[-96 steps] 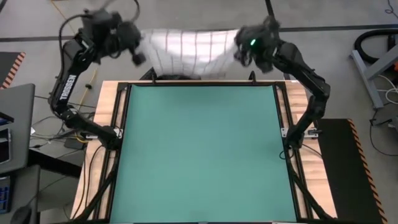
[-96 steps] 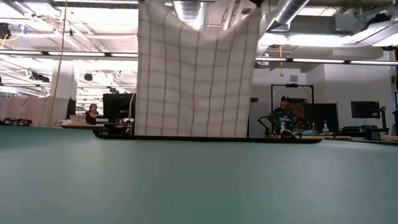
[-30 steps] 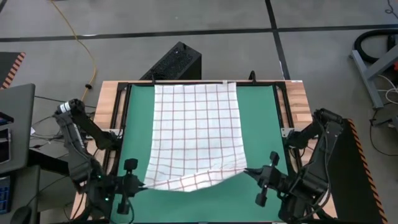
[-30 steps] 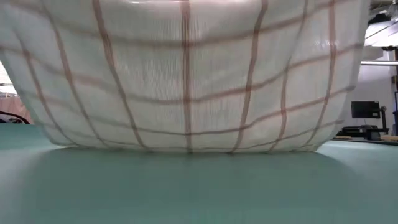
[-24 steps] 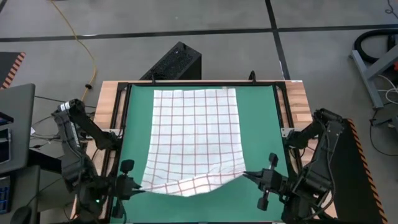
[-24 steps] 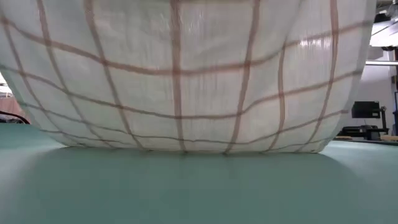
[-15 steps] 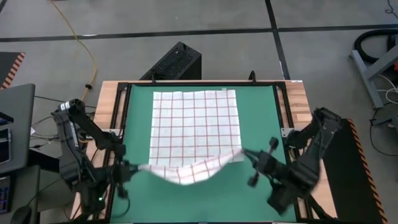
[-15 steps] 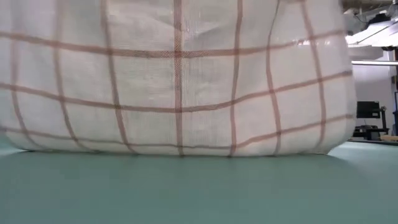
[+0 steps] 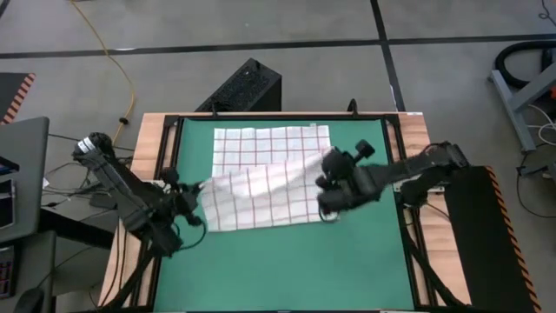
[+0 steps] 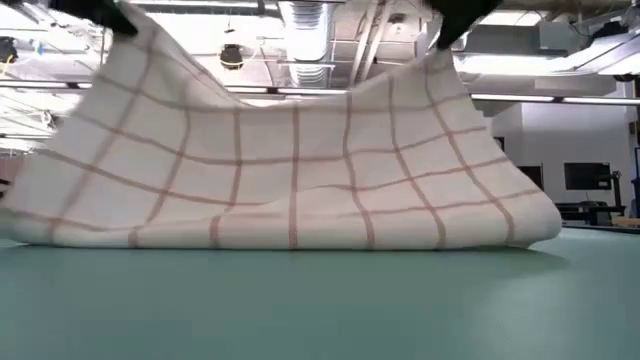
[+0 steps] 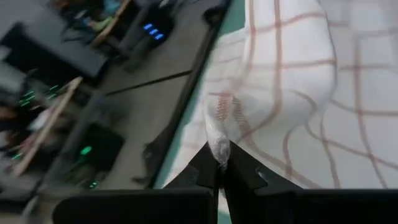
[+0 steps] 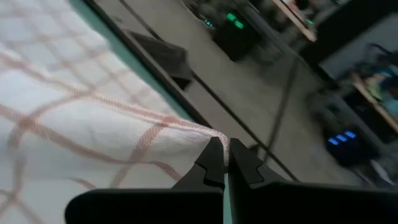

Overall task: Roll towel
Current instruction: Fold the white towel

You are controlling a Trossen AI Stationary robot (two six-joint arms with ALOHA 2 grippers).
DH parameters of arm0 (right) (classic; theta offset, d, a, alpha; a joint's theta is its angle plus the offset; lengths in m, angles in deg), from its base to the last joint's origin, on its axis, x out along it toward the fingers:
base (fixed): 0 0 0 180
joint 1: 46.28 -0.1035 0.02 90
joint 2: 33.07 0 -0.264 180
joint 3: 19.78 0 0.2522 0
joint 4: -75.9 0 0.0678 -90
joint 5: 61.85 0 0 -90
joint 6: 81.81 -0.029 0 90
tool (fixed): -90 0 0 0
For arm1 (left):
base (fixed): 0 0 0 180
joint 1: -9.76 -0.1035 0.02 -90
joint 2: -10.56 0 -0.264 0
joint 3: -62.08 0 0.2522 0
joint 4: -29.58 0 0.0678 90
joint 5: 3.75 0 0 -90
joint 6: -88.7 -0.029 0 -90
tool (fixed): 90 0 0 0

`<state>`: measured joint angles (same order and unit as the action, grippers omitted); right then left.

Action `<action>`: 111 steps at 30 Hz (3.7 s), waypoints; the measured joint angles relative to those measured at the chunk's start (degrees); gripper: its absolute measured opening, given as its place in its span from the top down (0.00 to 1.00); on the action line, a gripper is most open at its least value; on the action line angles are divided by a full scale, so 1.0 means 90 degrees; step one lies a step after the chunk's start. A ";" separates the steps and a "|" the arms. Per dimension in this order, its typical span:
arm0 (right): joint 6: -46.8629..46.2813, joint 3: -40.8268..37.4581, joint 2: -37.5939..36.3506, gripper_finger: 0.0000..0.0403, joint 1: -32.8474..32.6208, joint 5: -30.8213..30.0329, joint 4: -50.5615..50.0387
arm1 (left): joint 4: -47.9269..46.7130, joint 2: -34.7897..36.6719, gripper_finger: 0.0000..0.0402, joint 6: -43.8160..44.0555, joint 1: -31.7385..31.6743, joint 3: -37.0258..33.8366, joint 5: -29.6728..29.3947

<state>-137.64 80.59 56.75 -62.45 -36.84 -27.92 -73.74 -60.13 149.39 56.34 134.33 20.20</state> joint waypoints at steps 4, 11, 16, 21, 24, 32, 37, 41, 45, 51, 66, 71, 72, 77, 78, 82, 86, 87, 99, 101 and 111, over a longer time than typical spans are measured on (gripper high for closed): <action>0.0425 -0.0166 0.0000 0.97 0.0689 0.0090 0.0152 | 0.0010 0.0249 1.00 0.0035 -0.0735 -0.0514 -0.0399; 0.1078 -0.0776 0.0015 0.97 0.1567 0.0228 0.0747 | 0.0268 0.0611 1.00 -0.0228 -0.1624 -0.0977 -0.0534; 0.1616 -0.1116 0.0032 0.97 0.1954 0.0381 0.1327 | 0.0677 0.0699 1.00 -0.0740 -0.2000 -0.1014 -0.0619; 0.1780 -0.1253 0.0029 0.97 0.2112 0.0512 0.1541 | 0.1341 0.0696 1.00 -0.1253 -0.2312 -0.1253 -0.0816; 0.1778 -0.1314 0.0029 0.97 0.2110 0.0512 0.1527 | 0.2005 0.0691 1.00 -0.1955 -0.2590 -0.1353 -0.0817; 0.1921 -0.1315 0.0029 0.97 0.2287 0.0575 0.1501 | 0.3521 0.0691 1.00 -0.3285 -0.3239 -0.1730 -0.0708; 0.1924 -0.1315 0.0029 0.97 0.2586 0.0695 0.1422 | 0.4873 0.0691 1.00 -0.4489 -0.3879 -0.2176 -0.0429; 0.1950 -0.1315 0.0029 0.97 0.2789 0.0896 0.1421 | 0.5640 0.0691 1.00 -0.5202 -0.4311 -0.2466 -0.0073; 0.2248 -0.1315 0.0029 0.97 0.2897 0.0901 0.1600 | 0.5970 0.0691 1.00 -0.5710 -0.4555 -0.2578 -0.0284; 0.2815 -0.1315 0.0029 0.97 0.3030 0.0902 0.1997 | 0.6025 0.0769 1.00 -0.6665 -0.4831 -0.2417 -0.0475; 0.4039 -0.1313 0.0052 0.97 0.3601 0.0907 0.2934 | 0.6662 0.0776 1.00 -0.7880 -0.6033 -0.2459 0.0199; 0.4427 -0.1313 0.0051 0.97 0.3746 0.0943 0.3301 | 0.6685 0.0776 1.00 -0.7934 -0.6241 -0.2459 0.0365; 0.4428 -0.1313 0.0051 0.97 0.3782 0.0946 0.3294 | 0.6729 0.0776 1.00 -0.7973 -0.6318 -0.2459 0.0496; 0.4428 -0.1335 0.0051 0.97 0.3930 0.1097 0.3310 | 0.6878 0.0776 1.00 -0.8009 -0.6651 -0.2459 0.1039; 0.4428 -0.1379 0.0051 0.97 0.3942 0.1099 0.3333 | 0.6911 0.0776 1.00 -0.8008 -0.6680 -0.2459 0.1040; 0.4462 -0.1611 0.0053 0.97 0.4028 0.1232 0.3543 | 0.6973 0.0776 1.00 -0.8102 -0.6731 -0.2459 0.1052; 0.4860 -0.1986 0.0054 0.97 0.4075 0.1297 0.4120 | 0.6969 0.0776 1.00 -0.8097 -0.6733 -0.2459 0.1177; 0.4911 -0.2040 0.0058 0.97 0.4092 0.1360 0.4168 | 0.6971 0.0776 1.00 -0.8085 -0.6740 -0.2459 0.1242; 0.4904 -0.2384 0.0051 0.97 0.4106 0.1113 0.4390 | 0.7298 0.0774 1.00 -0.8353 -0.7059 -0.2461 0.1653; 0.4982 -0.2384 0.0051 0.97 0.4106 0.1042 0.4381 | 0.7380 0.0772 1.00 -0.8449 -0.7064 -0.2461 0.1637; 0.5345 -0.2384 0.0051 0.97 0.4188 0.0962 0.4919 | 0.7357 0.0771 1.00 -0.8476 -0.7105 -0.2461 0.1449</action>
<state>-89.54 59.13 57.21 -24.76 -28.18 16.35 -7.52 -53.19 73.11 -7.61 112.18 33.24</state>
